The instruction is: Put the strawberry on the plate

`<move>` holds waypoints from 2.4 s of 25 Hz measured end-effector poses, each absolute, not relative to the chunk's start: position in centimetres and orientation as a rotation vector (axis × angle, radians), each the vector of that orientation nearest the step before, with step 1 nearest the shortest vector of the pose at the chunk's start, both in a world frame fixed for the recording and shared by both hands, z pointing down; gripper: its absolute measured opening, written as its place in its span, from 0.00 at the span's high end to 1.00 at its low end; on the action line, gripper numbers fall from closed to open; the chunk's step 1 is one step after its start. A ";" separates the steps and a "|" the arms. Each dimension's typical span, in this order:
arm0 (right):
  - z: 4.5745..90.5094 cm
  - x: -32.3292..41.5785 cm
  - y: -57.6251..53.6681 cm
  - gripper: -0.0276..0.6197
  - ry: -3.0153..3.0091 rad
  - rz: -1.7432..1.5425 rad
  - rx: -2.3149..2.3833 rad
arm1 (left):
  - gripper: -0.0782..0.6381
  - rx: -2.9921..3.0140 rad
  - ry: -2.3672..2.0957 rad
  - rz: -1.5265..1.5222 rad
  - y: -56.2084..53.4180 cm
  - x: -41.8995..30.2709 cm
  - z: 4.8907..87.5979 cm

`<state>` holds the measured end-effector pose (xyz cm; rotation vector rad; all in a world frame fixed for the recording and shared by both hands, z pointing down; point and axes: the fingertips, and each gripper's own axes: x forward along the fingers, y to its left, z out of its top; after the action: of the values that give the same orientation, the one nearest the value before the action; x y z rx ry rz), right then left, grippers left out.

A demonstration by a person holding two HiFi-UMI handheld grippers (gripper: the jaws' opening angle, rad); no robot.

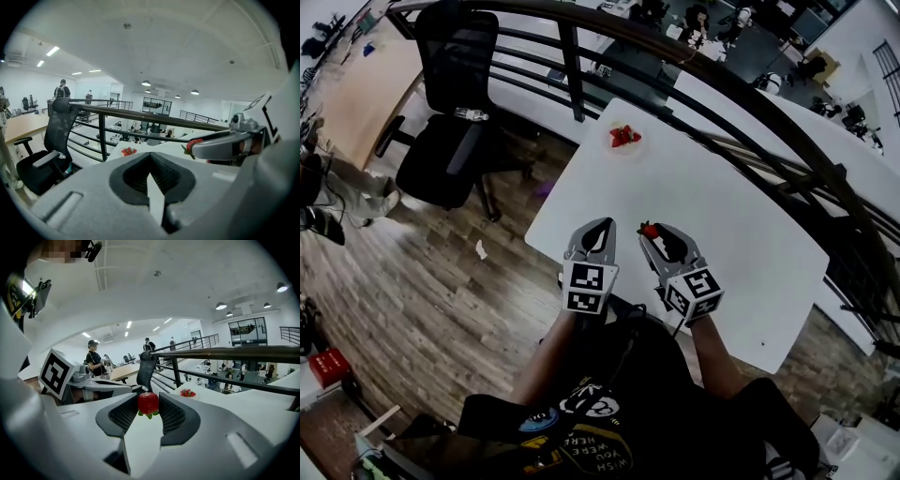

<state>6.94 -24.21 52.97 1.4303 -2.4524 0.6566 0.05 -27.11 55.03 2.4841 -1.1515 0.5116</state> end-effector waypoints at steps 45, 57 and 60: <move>79.0 10.2 -52.7 0.74 -2.072 0.590 1.245 | 0.88 2.162 -1.153 0.544 -43.2 1.5 71.3; 81.6 10.4 -53.2 0.74 -1.994 0.599 1.287 | 0.88 2.097 -1.138 0.540 -40.3 1.5 72.0; 81.7 10.5 -53.3 0.74 -1.988 0.589 1.295 | 0.88 2.102 -1.133 0.541 -40.0 1.8 71.9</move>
<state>10.45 -53.26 81.68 1.2950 -1.9881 0.5894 1.80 -39.96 71.87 2.1017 -1.1327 0.5409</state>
